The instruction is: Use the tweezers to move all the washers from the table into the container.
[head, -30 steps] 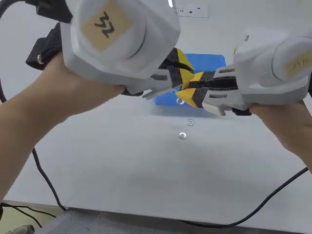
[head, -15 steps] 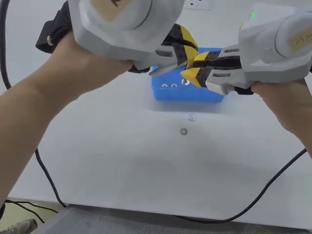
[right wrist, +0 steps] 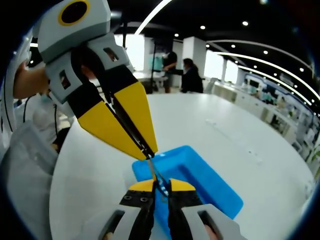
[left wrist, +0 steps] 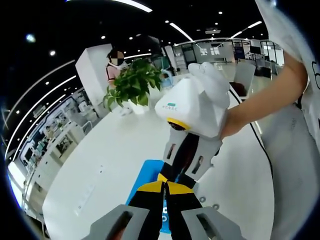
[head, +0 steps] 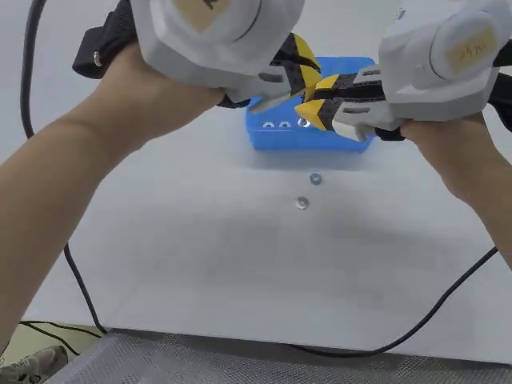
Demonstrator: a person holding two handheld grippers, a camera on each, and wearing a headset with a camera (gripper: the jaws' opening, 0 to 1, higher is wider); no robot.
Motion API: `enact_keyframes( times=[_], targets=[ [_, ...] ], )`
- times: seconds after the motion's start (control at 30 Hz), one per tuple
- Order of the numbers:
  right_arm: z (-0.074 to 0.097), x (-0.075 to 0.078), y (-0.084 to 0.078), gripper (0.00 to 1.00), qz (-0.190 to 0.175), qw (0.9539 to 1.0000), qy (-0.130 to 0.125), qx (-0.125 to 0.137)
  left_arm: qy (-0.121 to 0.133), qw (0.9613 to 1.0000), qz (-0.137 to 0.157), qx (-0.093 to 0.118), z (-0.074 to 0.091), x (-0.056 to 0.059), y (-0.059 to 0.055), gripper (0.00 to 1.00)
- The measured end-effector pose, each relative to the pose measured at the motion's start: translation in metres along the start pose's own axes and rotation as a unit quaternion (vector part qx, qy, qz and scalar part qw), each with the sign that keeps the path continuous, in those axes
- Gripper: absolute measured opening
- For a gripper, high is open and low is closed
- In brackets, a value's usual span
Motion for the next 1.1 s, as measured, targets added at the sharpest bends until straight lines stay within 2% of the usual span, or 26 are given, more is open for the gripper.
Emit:
enact_keyframes(
  times=[0.33, 0.73, 1.1],
  targets=[
    [-0.008, 0.003, -0.005, 0.06, -0.007, 0.9999, 0.002, -0.007, -0.004, 0.9999, 0.003, -0.01, -0.009, -0.003, -0.009, 0.0],
    [-0.012, 0.006, -0.011, 0.06, -0.021, 0.9996, 0.009, -0.017, -0.013, 0.9997, -0.002, -0.02, -0.016, -0.005, -0.013, 0.0],
    [-0.011, 0.003, -0.011, 0.07, -0.027, 0.9993, 0.014, -0.021, -0.014, 0.9997, 0.007, -0.018, -0.015, -0.007, -0.014, 0.0]
  ],
)
Point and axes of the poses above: the centre of the closed fingertips' face, and the gripper's own axes: z roughly backward along the fingers, x roughly to its right, y roughly out of its top, the point moved 10 cm from there along z, roughly backward along the fingers, and after that the axes turned 9 degrees about -z, right-handed, at the moved point
